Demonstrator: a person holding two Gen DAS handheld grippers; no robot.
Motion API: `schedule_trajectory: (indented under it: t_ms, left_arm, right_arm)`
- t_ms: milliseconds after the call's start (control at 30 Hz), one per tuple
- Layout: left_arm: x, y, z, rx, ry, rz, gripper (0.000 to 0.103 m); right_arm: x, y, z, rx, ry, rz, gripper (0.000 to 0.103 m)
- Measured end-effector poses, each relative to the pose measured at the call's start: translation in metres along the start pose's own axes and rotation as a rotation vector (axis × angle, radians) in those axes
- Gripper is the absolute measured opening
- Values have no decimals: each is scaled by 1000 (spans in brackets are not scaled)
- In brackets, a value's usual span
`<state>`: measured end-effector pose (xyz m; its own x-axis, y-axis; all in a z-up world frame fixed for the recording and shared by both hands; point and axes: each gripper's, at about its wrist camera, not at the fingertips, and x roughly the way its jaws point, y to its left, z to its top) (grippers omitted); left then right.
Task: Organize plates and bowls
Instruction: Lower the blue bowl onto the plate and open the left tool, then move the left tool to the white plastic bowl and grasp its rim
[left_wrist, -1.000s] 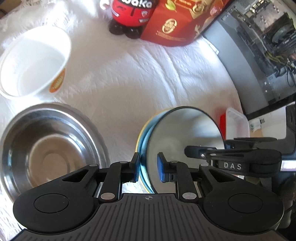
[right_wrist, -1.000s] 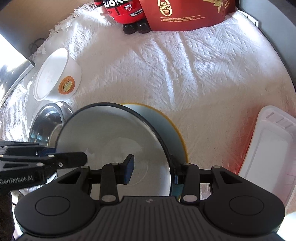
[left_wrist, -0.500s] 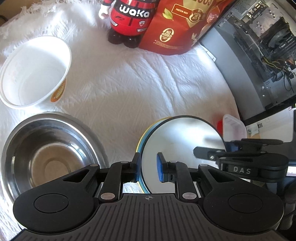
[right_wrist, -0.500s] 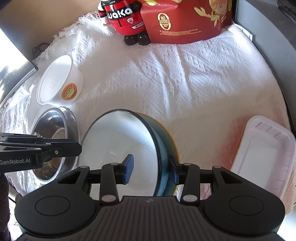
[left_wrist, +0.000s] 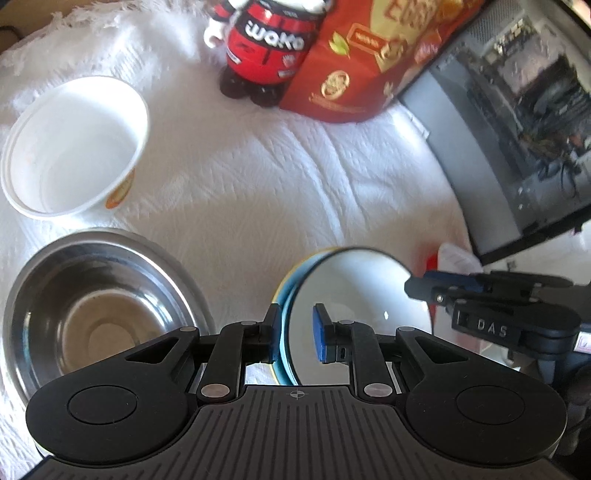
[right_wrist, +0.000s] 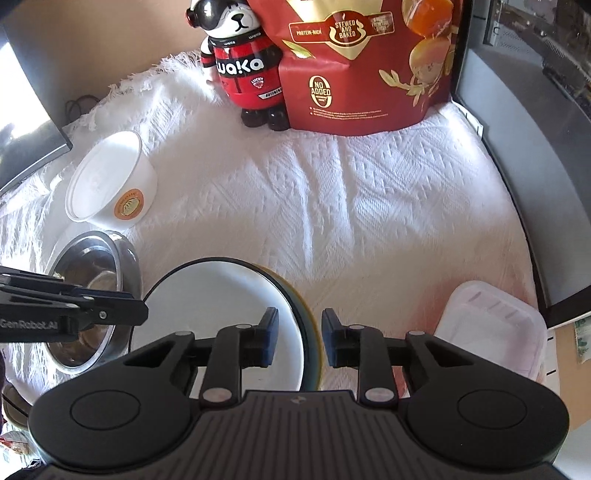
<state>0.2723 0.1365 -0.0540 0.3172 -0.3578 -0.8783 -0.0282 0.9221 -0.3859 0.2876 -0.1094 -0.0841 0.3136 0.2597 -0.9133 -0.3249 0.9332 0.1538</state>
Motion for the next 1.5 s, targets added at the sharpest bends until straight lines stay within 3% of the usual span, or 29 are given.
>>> schedule_trajectory:
  t_ms: [167, 300, 367, 400, 500, 667, 933, 1033, 1167, 1300, 1367, 1433, 1500]
  left_arm:
    - [-25, 30, 2, -77, -97, -34, 20]
    - [-61, 73, 9, -194, -258, 0, 20]
    - [-82, 97, 12, -260, -357, 77, 20]
    - [-89, 107, 14, -283, -391, 130, 20]
    - [-102, 137, 22, -343, -438, 290, 20]
    - [-84, 172, 42, -402, -388, 360, 21]
    - [-44, 205, 59, -460, -320, 386, 22]
    - [-30, 214, 64, -474, -293, 396, 22]
    - [-13, 224, 67, -510, -263, 351, 20]
    - [-11, 228, 70, -523, -276, 318, 20]
    - [-9, 230, 72, -526, -277, 302, 20]
    - [-7, 233, 75, -531, -269, 298, 20]
    - [-7, 232, 75, -531, -264, 282, 20]
  right_arm:
    - [-9, 12, 8, -26, -37, 28, 25]
    - [-10, 38, 33, -53, -67, 84, 27]
    - [-8, 53, 51, -59, -72, 120, 33]
    - [-7, 62, 62, -64, -75, 142, 41]
    - [-4, 91, 90, -112, -111, 171, 58]
    - [16, 141, 133, -208, -145, 198, 60]
    - [106, 198, 175, -260, -30, 191, 62]
    - [140, 207, 175, -259, 36, 200, 62]
    - [177, 212, 170, -239, 158, 244, 63]
    - [193, 212, 167, -221, 197, 238, 64]
    - [197, 209, 167, -213, 209, 244, 59]
    - [200, 207, 166, -219, 221, 227, 43]
    - [203, 203, 164, -218, 239, 212, 34]
